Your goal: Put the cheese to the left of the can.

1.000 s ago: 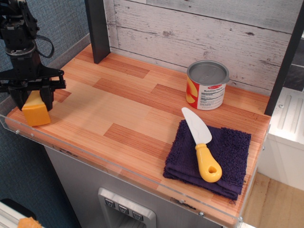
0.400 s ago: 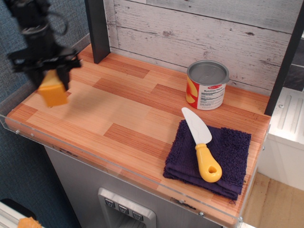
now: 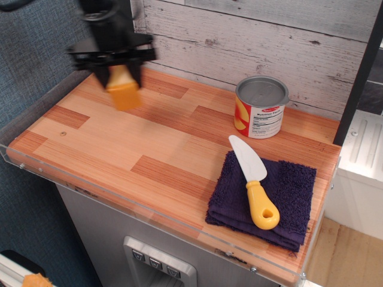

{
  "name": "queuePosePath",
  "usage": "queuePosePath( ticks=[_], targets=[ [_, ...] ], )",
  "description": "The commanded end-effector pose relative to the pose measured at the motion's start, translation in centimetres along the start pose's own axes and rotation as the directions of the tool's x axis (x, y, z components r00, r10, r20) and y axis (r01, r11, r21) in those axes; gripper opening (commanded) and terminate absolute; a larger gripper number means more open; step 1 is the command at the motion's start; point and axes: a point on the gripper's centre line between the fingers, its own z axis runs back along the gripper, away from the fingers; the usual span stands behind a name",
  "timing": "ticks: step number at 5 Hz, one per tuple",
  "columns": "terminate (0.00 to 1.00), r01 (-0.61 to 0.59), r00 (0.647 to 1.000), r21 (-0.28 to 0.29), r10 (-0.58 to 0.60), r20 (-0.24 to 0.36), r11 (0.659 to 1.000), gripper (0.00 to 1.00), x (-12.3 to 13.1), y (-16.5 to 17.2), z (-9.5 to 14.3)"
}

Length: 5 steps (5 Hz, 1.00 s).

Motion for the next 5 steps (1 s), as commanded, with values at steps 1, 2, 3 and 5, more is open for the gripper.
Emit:
queuePosePath(
  ticks=[1, 2, 3, 5],
  targets=[
    [0.00, 0.031, 0.999, -0.066, -0.029, 0.020, 0.997, 0.00, 2.1, -4.3, -0.5],
    [0.00, 0.099, 0.995, -0.052, -0.099, 0.013, 0.994, 0.00, 3.1, -6.1, -2.2],
    [0.00, 0.136, 0.991, -0.079, -0.137, 0.004, 0.988, 0.00, 3.8, -7.0, -2.8],
    [0.00, 0.172, 0.985, -0.029, -0.173, -0.026, 0.985, 1.00, 4.4, -7.1, -3.4]
  ],
)
